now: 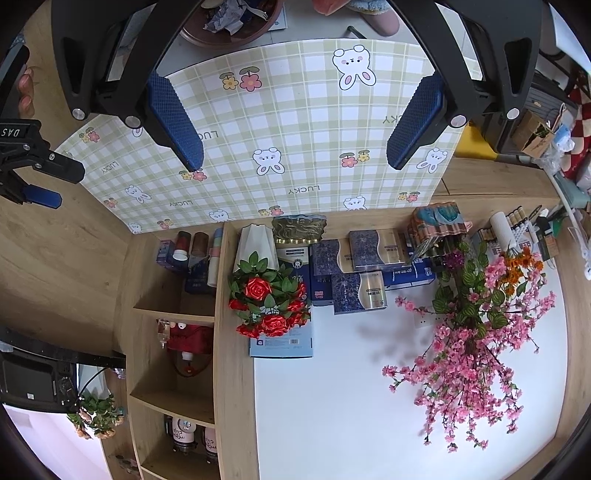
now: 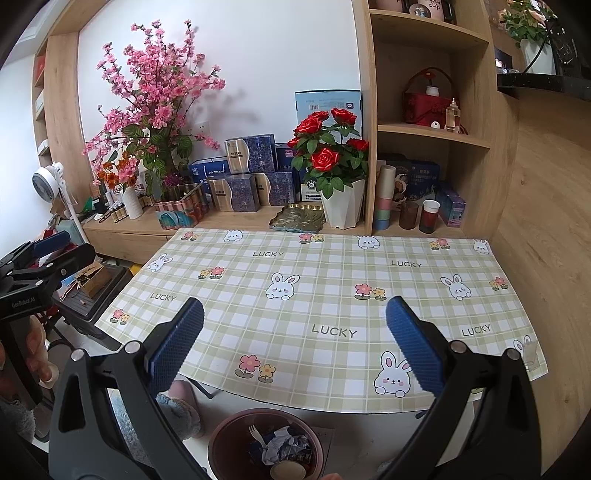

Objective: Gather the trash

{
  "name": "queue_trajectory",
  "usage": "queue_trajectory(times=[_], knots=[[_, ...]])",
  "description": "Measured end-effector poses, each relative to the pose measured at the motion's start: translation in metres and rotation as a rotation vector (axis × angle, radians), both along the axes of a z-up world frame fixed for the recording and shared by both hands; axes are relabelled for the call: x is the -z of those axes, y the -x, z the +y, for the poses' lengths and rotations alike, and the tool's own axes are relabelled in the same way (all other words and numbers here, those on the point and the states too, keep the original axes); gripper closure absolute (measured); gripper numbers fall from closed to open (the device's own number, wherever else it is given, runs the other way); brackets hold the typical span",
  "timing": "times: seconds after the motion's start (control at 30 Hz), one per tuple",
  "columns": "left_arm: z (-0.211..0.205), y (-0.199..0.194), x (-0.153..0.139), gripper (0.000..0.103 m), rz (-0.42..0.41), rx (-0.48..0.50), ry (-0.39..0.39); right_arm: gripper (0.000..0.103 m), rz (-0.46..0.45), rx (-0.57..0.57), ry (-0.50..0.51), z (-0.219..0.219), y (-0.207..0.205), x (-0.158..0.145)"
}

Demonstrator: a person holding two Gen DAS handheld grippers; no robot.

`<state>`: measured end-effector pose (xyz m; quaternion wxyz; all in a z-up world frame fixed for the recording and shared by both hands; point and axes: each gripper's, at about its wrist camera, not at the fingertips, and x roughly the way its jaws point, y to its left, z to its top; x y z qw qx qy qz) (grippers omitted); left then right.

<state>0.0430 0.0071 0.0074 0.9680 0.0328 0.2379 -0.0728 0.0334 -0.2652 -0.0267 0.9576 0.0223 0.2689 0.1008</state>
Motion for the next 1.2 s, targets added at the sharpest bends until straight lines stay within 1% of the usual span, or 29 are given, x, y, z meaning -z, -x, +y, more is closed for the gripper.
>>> queue_trajectory(times=[0.67,0.77,0.97,1.2], knots=[[-0.001,0.0034,0.0015,0.006,-0.008,-0.021,-0.016,0.006,0.002,-0.002,0.003,-0.0015,-0.0008,0.0001],[0.0003,0.0031,0.002,0.006,-0.003,-0.019,-0.005,0.006,0.001,-0.001,0.006,-0.0019,-0.0007,0.0001],[0.0003,0.0027,0.0029,0.006,-0.003,-0.02,-0.017,0.006,0.002,-0.002,0.005,-0.0063,-0.0031,0.0014],[0.0032,-0.0001,0.0056,0.006,0.013,-0.043,-0.019,0.006,0.003,-0.003,0.007,-0.0094,-0.0044,0.0019]])
